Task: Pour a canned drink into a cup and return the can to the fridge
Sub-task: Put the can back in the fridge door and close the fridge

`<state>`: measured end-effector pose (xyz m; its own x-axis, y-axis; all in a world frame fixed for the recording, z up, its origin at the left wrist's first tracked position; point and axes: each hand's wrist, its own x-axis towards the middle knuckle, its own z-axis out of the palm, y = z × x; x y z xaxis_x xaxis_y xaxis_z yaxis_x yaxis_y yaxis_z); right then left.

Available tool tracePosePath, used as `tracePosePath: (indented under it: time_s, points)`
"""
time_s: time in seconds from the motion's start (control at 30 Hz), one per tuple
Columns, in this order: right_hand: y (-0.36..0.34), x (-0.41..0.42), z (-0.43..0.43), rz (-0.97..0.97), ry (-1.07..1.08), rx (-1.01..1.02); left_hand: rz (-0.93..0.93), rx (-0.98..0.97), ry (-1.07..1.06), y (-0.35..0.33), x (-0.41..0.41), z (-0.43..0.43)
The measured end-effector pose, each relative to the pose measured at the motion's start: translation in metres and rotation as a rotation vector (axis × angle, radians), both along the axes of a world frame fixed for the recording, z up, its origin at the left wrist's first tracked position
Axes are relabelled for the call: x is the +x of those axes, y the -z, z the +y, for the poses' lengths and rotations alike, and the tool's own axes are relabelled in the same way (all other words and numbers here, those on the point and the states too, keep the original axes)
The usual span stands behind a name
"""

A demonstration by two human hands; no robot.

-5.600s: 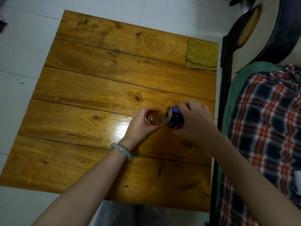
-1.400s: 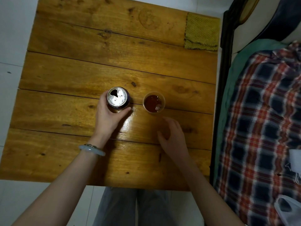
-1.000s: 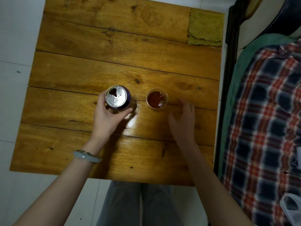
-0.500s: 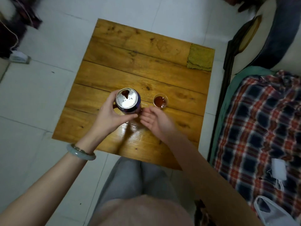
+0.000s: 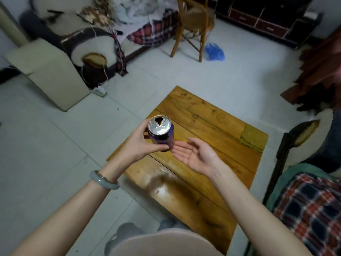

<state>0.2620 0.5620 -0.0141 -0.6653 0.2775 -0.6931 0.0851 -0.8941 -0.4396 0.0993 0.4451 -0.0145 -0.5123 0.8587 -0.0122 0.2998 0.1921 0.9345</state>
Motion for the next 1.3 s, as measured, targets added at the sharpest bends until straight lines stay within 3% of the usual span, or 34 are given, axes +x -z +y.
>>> tracePosePath:
  time_s: [0.3,0.87,1.3]
  points:
    - [-0.048,-0.115,-0.099,0.056,-0.314,0.07,0.023,0.058,-0.296,-0.05,-0.075,-0.145]
    - [-0.073,-0.347,-0.453,0.129,-1.036,0.233,0.068,0.033,-0.839,-0.086,-0.186,-0.537]
    - [-0.079,-0.496,-0.63,0.203,-1.384,0.322,0.087,0.039,-1.187,-0.086,-0.272,-0.706]
